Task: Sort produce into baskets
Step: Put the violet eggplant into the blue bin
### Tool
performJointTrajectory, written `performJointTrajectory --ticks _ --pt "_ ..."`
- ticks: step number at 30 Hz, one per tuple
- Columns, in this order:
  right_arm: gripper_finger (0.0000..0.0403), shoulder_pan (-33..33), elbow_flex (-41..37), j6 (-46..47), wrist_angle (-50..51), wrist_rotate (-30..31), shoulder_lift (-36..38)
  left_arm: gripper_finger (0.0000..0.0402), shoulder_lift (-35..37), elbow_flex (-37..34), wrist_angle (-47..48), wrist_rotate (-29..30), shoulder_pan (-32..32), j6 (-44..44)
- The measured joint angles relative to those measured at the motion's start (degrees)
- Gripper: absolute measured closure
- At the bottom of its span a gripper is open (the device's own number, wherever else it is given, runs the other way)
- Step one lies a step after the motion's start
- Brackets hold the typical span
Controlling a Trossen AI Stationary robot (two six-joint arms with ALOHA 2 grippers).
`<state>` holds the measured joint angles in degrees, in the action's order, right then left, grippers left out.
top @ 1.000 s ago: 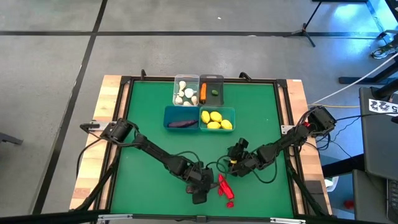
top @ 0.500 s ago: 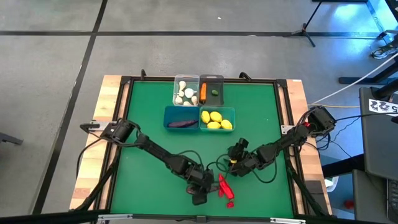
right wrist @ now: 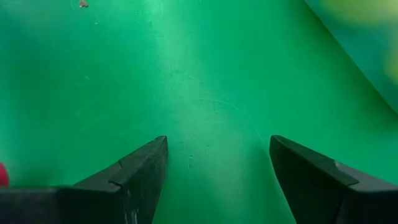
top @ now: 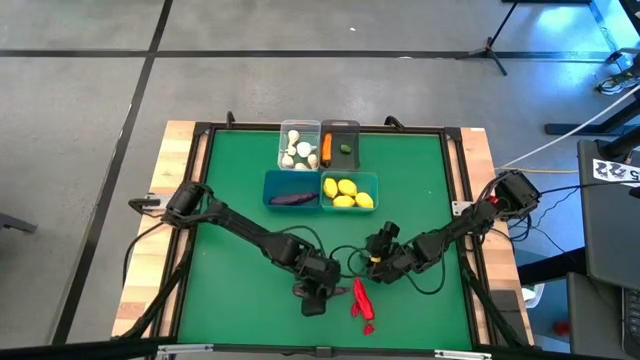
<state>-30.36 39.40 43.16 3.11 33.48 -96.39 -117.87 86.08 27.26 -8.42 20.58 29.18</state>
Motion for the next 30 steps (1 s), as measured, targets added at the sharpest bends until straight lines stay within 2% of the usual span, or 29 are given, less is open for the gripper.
performJointTrajectory --ticks 4,16,21,30 --pt "0.0123 0.0 0.0 0.0 0.0 0.4 0.0 0.0258 3.5 0.0 7.5 0.9 -1.6 -4.3" --pt "0.0123 0.0 0.0 0.0 0.0 0.4 0.0 0.0255 13.5 0.0 28.6 15.5 -10.4 -18.3" --pt "0.0123 0.0 0.0 0.0 0.0 0.4 0.0 0.0247 16.3 0.0 32.0 20.1 -16.6 -24.4" --pt "0.0123 0.0 0.0 0.0 0.0 0.4 0.0 0.0247 18.6 -6.9 30.5 20.3 -30.8 -35.4"
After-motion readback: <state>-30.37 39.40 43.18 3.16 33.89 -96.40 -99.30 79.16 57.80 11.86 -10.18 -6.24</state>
